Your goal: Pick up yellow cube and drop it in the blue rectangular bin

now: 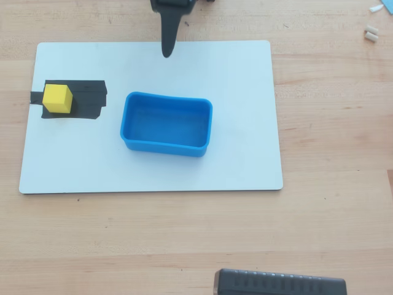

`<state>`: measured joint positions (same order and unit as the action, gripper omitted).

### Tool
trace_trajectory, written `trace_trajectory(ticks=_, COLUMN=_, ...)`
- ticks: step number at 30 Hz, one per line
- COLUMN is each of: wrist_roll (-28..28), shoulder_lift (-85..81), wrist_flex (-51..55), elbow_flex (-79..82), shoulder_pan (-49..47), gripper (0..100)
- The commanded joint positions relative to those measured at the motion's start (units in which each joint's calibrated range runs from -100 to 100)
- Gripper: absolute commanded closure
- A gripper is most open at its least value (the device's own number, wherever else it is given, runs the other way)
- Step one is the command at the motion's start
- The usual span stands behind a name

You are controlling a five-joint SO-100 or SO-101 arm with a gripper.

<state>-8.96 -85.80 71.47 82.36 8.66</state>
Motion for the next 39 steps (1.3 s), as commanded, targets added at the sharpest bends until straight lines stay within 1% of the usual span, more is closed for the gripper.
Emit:
trace_trajectory(ticks=1, wrist_roll=-1.03, shoulder_lift=13.76, wrist_flex=1.45, elbow_flex=-16.64, shoulder_pan=2.23, gripper=100)
trace_trajectory(ticks=4, wrist_roll=-3.17, shoulder_lift=26.21, wrist_flex=1.61, elbow_flex=-26.09, shoulder_pan=5.49, gripper=100)
trace_trajectory(ticks=9, wrist_roll=-6.84, shoulder_lift=44.13, wrist_flex=3.35, elbow_flex=-42.73, shoulder_pan=13.73, gripper=100)
trace_trajectory(ticks=16, wrist_roll=-10.35, shoulder_lift=66.43, wrist_flex=3.76, elbow_flex=-63.55, shoulder_pan=22.99, gripper=99)
trace_trajectory(ticks=23, wrist_roll=-14.11, shoulder_lift=78.41, wrist_flex=2.85, elbow_flex=-76.64, shoulder_pan=28.39, gripper=99)
trace_trajectory(ticks=28, wrist_roll=-16.07, shoulder_lift=79.99, wrist_flex=1.86, elbow_flex=-77.64, shoulder_pan=28.05, gripper=99)
trace_trajectory(ticks=32, wrist_roll=-15.53, shoulder_lift=81.38, wrist_flex=0.71, elbow_flex=-77.27, shoulder_pan=27.53, gripper=92)
trace_trajectory(ticks=36, wrist_roll=-14.90, shoulder_lift=83.43, wrist_flex=-0.20, elbow_flex=-76.91, shoulder_pan=29.42, gripper=75)
trace_trajectory(ticks=39, wrist_roll=-15.09, shoulder_lift=83.89, wrist_flex=-0.12, elbow_flex=-76.82, shoulder_pan=29.76, gripper=68)
